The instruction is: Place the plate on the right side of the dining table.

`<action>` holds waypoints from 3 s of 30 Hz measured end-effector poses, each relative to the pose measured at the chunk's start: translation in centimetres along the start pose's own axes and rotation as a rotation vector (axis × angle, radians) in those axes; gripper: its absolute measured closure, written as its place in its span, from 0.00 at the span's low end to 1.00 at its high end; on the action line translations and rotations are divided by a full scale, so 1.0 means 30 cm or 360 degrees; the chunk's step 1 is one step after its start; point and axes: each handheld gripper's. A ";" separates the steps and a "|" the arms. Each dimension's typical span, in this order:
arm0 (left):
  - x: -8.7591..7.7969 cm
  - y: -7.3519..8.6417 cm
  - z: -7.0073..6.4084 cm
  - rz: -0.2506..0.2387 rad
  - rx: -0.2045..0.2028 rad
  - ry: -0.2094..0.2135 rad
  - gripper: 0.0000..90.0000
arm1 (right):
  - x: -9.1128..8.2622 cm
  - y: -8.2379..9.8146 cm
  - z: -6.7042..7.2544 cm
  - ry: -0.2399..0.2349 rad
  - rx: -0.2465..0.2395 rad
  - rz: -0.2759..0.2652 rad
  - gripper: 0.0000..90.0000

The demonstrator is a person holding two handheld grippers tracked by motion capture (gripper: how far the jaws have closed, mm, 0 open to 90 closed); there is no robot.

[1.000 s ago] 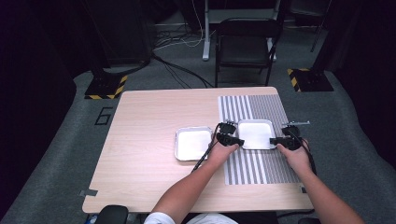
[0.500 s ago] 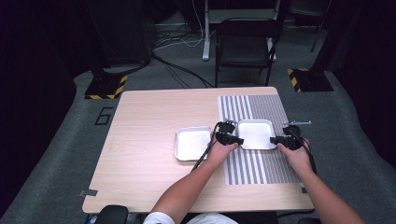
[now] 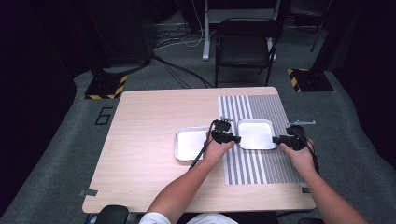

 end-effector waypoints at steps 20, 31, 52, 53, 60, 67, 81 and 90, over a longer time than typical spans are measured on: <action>-0.154 0.003 0.044 -0.0096 0.0056 -0.0032 0.57 | -0.083 0.012 0.085 0.0063 -0.0152 -0.0038 0.64; -0.248 0.038 0.111 -0.0153 0.0021 -0.0070 0.57 | -0.130 0.010 0.175 0.0099 -0.0252 -0.0034 0.65; -0.354 0.087 0.163 -0.0185 0.0044 -0.0071 0.55 | -0.274 0.081 0.199 0.0009 -0.0182 -0.0086 0.65; -0.359 0.089 0.166 -0.0186 0.0045 -0.0075 0.55 | -0.276 0.085 0.215 -0.0005 -0.0191 -0.0089 0.65; -0.416 0.105 0.216 -0.0192 0.0028 -0.0113 0.54 | -0.253 0.087 0.320 -0.0089 -0.0296 -0.0087 0.65; -0.474 0.153 0.283 -0.0221 -0.0017 -0.0154 0.54 | -0.222 0.083 0.425 -0.0205 -0.0356 -0.0091 0.65; -0.523 0.254 0.387 -0.0207 -0.0073 -0.0250 0.50 | -0.145 0.097 0.556 -0.0358 -0.0470 -0.0092 0.64; -0.538 0.292 0.416 -0.0226 -0.0058 -0.0279 0.47 | -0.113 0.119 0.620 -0.0425 -0.0594 -0.0091 0.59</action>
Point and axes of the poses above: each handheld gripper's, and its own axes: x roughly forward along the jaws, y roughly out of its underside, z roughly to its left, and after that the axes turned 1 degree about y, right-handed
